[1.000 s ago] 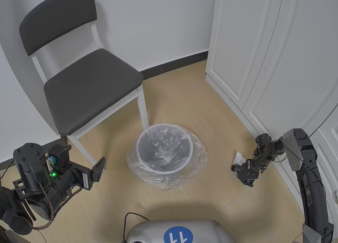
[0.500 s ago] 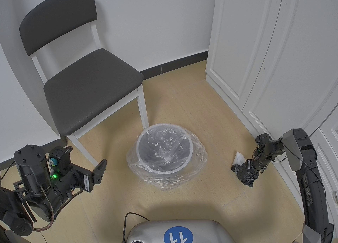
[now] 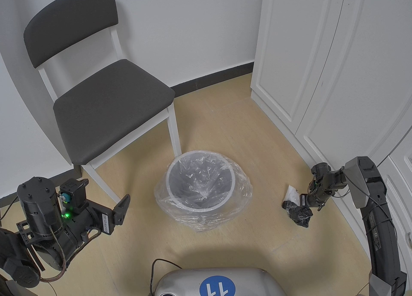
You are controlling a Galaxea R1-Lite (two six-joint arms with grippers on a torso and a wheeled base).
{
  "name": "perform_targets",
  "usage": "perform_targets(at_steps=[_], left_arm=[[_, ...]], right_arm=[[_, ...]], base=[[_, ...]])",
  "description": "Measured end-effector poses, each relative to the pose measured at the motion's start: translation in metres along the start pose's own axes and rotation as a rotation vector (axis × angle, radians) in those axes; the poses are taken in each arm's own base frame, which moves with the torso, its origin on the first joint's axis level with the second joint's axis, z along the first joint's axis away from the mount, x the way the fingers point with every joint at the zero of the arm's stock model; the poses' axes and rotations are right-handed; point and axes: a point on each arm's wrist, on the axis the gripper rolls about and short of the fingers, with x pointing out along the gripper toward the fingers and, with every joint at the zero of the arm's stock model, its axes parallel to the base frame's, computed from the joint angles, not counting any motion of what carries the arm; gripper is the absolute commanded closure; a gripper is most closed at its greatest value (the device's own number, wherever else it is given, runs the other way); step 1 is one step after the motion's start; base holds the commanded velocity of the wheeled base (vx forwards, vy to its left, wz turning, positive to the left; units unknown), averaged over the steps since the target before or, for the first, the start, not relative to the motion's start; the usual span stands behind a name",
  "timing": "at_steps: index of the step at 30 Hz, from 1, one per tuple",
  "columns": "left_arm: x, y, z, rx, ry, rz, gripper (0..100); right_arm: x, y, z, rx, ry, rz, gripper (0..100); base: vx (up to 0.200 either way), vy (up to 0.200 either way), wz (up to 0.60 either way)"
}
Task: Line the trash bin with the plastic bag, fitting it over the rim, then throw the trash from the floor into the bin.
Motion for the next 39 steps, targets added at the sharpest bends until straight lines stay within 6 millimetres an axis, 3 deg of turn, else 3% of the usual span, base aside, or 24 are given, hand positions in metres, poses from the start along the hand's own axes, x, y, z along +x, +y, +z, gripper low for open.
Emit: perform_targets(at_steps=[13,19,27,39], left_arm=[[0.0,0.0,0.0,0.0,0.0,0.0,0],[0.0,0.0,0.0,-0.001,0.0,0.0,0],[0.0,0.0,0.0,-0.002,0.001,0.001,0],[0.0,0.001,0.0,-0.002,-0.002,0.002,0]], right_arm=[[0.001,0.001,0.0,-0.009,-0.01,-0.013,100],[0.001,0.0,0.002,0.001,-0.033,-0.105,100],[0.01,0.022,0.003,0.039,-0.109,-0.13,100],[0.009,0.03,0.011,0.037,-0.203,-0.147,100]], base=[[0.0,0.0,0.0],[0.0,0.0,0.0],[0.0,0.0,0.0],[0.0,0.0,0.0]])
